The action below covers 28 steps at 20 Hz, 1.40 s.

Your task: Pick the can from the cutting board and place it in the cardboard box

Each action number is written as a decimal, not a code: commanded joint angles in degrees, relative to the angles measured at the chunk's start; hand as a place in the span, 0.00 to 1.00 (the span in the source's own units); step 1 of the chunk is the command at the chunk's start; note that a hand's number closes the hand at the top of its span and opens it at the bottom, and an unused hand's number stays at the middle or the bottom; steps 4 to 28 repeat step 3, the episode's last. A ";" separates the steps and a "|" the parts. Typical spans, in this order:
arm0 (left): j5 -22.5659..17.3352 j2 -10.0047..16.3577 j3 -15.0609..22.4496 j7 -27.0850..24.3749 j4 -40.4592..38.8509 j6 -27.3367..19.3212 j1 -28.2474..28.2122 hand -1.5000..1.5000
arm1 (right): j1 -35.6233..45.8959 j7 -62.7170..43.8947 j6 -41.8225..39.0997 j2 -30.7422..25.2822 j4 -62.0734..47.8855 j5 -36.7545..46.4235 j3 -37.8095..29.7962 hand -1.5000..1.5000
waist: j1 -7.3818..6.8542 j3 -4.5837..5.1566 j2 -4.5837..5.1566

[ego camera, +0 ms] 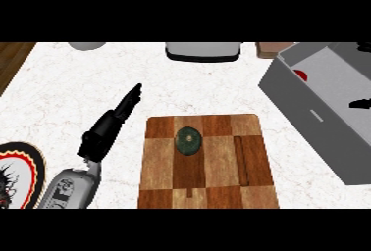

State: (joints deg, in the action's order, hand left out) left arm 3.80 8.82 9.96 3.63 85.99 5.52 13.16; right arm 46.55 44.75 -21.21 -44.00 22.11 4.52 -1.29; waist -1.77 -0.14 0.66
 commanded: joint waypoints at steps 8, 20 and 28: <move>0.14 0.15 0.13 0.74 1.25 0.49 0.50 0.50 | 2.82 -0.95 -13.78 -4.92 -8.41 -8.59 -8.23 0.00 | -0.58 -0.13 0.38; 0.14 0.15 0.13 0.74 1.25 0.49 0.50 0.50 | 2.82 -0.95 -13.78 -4.92 -8.41 -8.59 -8.23 0.00 | -0.58 -0.13 0.38; 0.14 0.15 0.13 0.74 1.25 0.49 0.50 0.50 | 2.82 -0.95 -13.78 -4.92 -8.41 -8.59 -8.23 0.00 | -0.58 -0.13 0.38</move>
